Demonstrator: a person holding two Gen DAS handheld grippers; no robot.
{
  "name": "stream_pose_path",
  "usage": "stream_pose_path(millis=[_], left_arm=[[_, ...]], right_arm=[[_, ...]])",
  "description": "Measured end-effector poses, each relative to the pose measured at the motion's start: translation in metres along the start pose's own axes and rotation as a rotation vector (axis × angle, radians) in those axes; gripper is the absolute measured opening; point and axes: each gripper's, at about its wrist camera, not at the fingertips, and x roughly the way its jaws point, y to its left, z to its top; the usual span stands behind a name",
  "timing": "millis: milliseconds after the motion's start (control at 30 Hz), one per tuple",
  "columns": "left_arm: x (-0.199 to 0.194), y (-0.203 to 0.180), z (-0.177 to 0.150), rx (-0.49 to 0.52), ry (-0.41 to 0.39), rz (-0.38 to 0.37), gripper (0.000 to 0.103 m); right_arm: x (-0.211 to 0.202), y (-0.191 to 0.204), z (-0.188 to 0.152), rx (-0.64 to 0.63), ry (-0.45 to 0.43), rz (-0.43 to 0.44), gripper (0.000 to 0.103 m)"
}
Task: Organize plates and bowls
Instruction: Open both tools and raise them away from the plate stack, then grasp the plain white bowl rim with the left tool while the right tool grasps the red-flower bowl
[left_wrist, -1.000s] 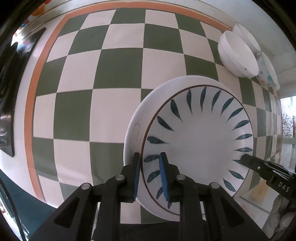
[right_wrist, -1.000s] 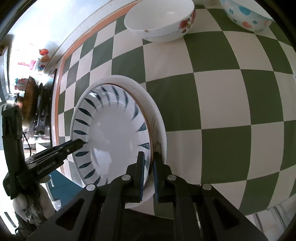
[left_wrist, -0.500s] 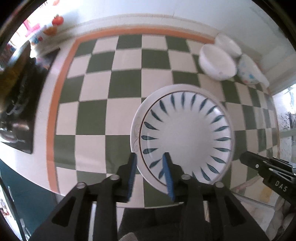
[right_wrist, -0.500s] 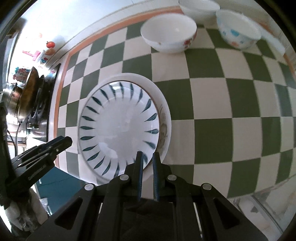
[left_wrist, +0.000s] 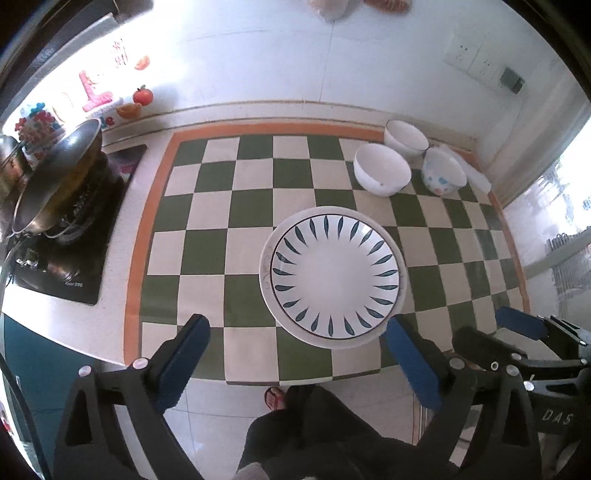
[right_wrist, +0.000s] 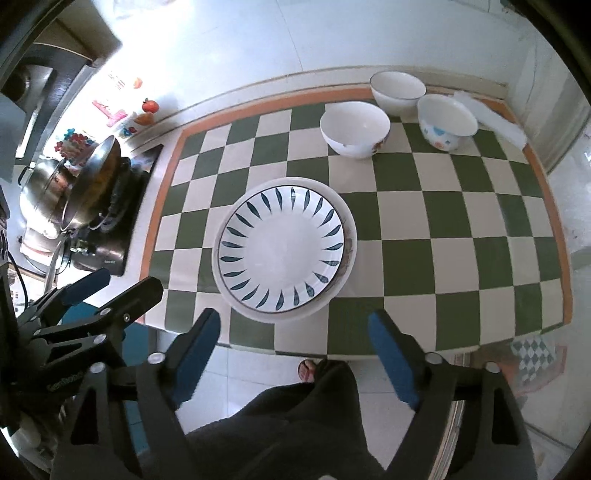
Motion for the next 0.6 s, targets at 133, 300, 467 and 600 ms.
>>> stream_pose_path(millis=[133,300,467,600], left_arm=[[-0.015,-0.003,-0.006,0.003,-0.016,-0.005,0.098],[-0.019,-0.008,-0.004,-0.006,-0.012,-0.001,0.098],[-0.013,-0.021,0.016,-0.028,-0.031,0.017,0.098],[0.005,-0.039,0.051,-0.036,-0.033,0.039,0.098]], right_arm=[[-0.018,0.005,-0.009,-0.005,-0.024,-0.005,0.09],[-0.034,0.003,-0.01,-0.003,-0.041,0.015,0.091],[-0.038,-0.019,0.011,0.012,-0.065,0.06,0.092],[-0.024,-0.057,0.047,0.066,-0.078,0.103,0.092]])
